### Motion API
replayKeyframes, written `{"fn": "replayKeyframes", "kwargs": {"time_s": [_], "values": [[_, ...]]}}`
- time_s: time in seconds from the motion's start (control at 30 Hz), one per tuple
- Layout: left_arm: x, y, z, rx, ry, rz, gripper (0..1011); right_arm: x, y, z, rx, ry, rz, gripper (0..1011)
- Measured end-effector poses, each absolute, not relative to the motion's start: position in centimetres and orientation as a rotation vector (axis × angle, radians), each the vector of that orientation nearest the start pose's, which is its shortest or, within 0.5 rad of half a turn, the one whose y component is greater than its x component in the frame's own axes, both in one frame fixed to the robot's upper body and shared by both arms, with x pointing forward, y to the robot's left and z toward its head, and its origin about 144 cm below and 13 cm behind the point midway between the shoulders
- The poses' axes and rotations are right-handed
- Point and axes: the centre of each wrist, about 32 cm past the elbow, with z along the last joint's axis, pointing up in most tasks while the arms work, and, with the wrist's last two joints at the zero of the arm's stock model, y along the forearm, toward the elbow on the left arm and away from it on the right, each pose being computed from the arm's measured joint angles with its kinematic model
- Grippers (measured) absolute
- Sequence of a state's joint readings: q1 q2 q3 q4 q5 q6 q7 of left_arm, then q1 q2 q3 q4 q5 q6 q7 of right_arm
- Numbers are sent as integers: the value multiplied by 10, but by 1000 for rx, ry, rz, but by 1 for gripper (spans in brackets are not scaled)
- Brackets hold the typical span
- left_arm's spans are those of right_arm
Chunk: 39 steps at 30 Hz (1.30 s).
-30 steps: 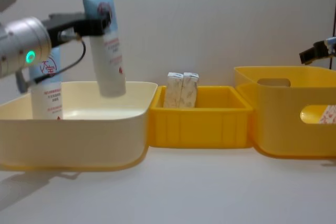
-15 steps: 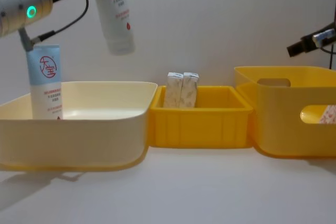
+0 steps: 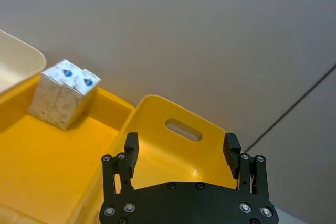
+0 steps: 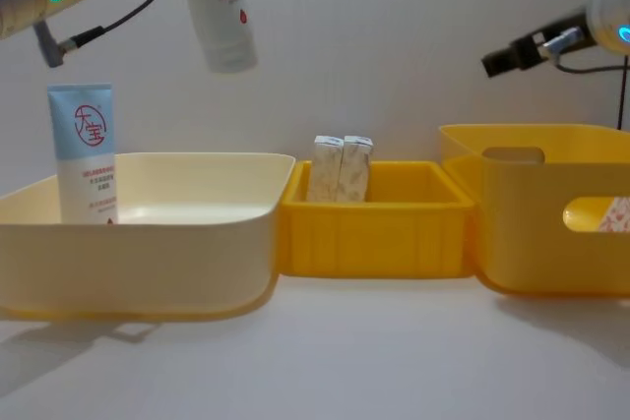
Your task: Bimanual collaborative sorting of washing and personal care products
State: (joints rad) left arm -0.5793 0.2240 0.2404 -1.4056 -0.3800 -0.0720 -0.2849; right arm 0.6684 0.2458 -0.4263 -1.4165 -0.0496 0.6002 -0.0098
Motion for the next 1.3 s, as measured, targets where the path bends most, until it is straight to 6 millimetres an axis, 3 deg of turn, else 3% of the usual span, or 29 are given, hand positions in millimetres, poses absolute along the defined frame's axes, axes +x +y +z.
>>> {"fn": "replayKeyframes", "kwargs": {"time_s": [0.67, 1.3], "values": [[586, 226, 1317, -345, -300, 1043, 159, 586, -167, 1335, -407, -509, -1152, 1001], [586, 221, 1318, -382, -328, 1030, 158, 592, -160, 1344, -438, -360, -1016, 1001]]}}
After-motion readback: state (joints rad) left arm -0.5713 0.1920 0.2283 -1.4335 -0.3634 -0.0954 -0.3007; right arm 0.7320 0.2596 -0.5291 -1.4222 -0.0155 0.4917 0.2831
